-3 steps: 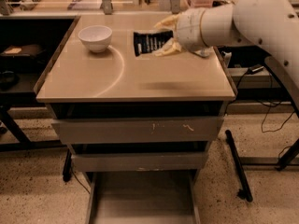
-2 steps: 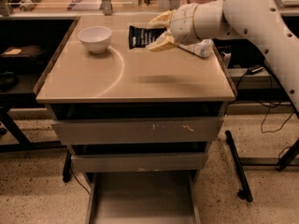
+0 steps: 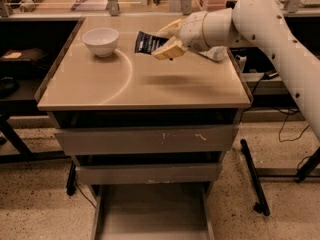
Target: Pick rxbar blueberry from bottom drawer and place on counter
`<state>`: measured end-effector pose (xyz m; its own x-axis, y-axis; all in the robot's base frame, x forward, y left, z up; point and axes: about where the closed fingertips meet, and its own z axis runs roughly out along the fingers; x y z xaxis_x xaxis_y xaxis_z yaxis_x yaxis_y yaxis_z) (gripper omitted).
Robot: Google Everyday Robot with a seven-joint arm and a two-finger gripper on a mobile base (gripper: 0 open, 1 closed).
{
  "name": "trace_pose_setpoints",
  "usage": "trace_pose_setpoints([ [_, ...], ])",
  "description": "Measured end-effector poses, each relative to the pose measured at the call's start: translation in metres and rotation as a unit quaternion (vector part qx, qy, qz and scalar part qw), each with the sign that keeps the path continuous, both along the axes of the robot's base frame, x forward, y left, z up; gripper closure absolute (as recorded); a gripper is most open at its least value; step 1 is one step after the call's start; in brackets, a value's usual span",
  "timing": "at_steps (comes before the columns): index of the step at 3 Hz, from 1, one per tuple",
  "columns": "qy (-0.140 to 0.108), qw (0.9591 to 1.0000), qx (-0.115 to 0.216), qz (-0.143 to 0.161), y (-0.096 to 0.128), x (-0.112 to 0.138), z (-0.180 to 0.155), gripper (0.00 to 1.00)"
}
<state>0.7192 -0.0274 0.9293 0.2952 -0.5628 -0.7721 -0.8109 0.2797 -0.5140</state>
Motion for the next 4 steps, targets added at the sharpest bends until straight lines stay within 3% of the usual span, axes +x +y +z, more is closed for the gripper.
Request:
trace_pose_setpoints([
  [1, 0.020, 0.9980, -0.018, -0.056, -0.006, 0.007, -0.005, 1.00],
  [2, 0.027, 0.9908, -0.033, -0.129, -0.017, 0.014, -0.013, 1.00],
  [3, 0.044, 0.9815, -0.017, -0.186, -0.028, 0.019, -0.023, 1.00],
  [4, 0.065, 0.9783, 0.013, -0.196, -0.028, 0.020, -0.030, 1.00],
])
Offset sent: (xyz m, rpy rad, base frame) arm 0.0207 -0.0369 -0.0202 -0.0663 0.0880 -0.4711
